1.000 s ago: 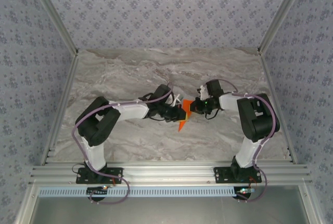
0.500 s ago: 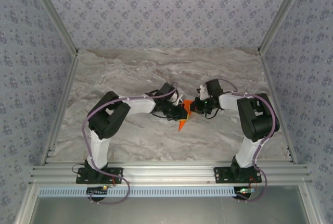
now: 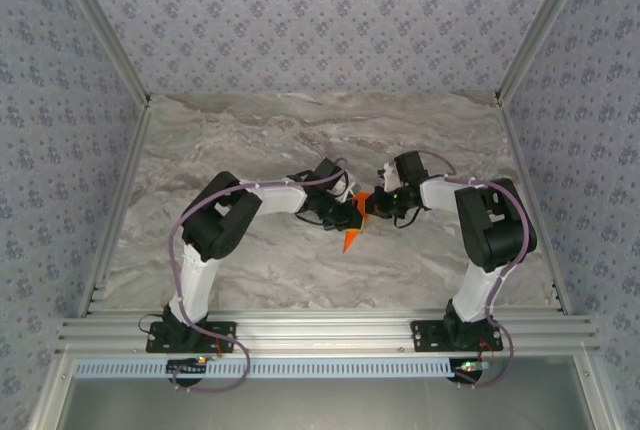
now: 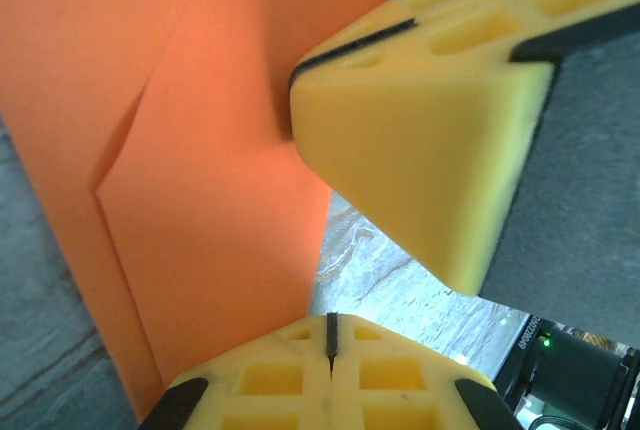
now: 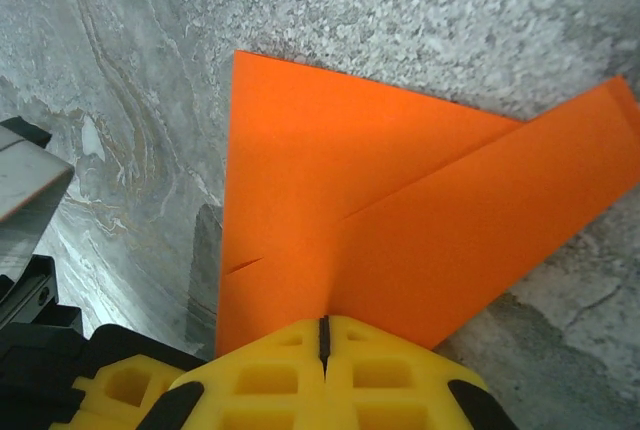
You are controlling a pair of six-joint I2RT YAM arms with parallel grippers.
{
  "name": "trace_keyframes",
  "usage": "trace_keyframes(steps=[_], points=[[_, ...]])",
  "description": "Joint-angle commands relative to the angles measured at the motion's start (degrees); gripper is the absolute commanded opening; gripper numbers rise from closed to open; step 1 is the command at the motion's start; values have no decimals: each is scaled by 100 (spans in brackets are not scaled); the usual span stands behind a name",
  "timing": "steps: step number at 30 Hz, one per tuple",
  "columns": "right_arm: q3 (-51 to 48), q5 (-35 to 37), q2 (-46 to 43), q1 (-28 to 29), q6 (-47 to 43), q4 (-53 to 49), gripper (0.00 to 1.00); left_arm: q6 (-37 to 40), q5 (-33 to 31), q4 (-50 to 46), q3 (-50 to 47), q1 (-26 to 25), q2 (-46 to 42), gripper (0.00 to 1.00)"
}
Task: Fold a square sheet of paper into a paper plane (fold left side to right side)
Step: Fold the wing for the fifth time at the center of the table.
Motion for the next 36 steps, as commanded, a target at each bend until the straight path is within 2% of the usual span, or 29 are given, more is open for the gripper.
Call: trace_keyframes(steps=[1, 22, 36], points=[[-25, 496, 219, 42, -121, -513, 3, 207, -246, -397, 132, 7, 133, 1], [30, 640, 290, 40, -163, -674, 3, 621, -490, -783, -1329, -165, -860, 0], [76, 610, 179, 68, -169, -665, 4, 354, -682, -620, -2505, -173, -1778, 0]])
